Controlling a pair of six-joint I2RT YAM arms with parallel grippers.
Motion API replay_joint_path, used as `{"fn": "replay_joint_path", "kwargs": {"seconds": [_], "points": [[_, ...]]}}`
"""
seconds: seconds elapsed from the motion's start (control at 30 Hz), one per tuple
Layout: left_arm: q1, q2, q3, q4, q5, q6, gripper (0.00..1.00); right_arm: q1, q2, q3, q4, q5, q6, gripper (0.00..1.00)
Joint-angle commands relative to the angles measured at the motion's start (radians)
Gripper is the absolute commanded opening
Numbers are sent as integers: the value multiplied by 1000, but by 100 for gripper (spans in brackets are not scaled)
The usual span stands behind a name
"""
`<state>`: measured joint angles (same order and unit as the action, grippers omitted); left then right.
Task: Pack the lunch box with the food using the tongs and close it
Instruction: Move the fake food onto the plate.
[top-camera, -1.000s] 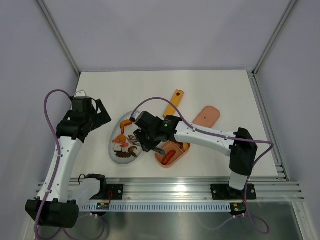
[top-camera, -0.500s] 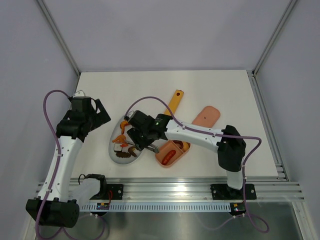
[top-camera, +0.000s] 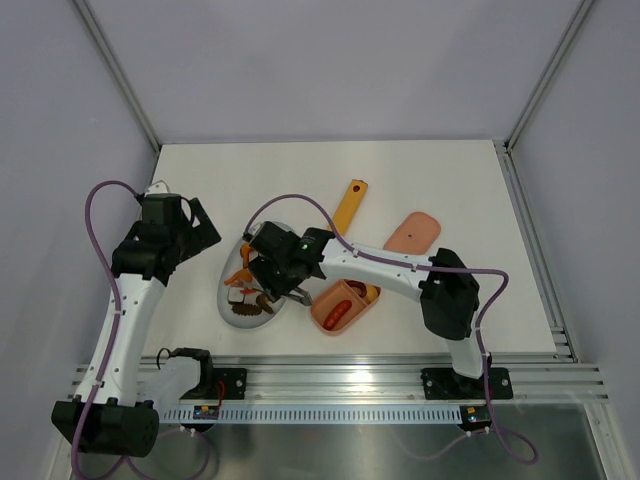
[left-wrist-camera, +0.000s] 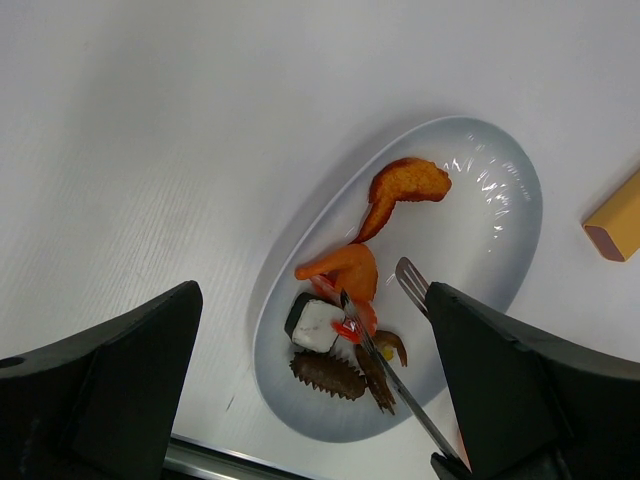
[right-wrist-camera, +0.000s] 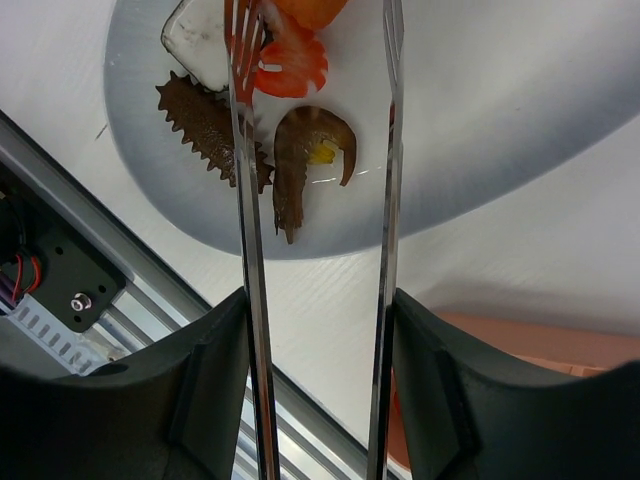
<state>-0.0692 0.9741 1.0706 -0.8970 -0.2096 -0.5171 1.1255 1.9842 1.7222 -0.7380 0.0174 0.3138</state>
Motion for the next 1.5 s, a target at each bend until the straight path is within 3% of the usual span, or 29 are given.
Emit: {"fn": "replay_joint_path", "kwargs": {"seconds": [0.0,0.43,0.7,1.13,1.47], "points": [[6,-20,-4,24,-5,6,99,2,14,50,17,7,-1,62],[8,-18,-9,27,-4,9,99,2,61,79,20,-11,-7,62],[9,-14,-6,29,-1,9,99,-1,39,65,9,13,-9,50],[9,-5,-1,35,13,6,99,-84,-143,-185,3,96,30,49],[9,2,-1,41,27,2,99,-121,-193,-213,-15,135,33,51]]}}
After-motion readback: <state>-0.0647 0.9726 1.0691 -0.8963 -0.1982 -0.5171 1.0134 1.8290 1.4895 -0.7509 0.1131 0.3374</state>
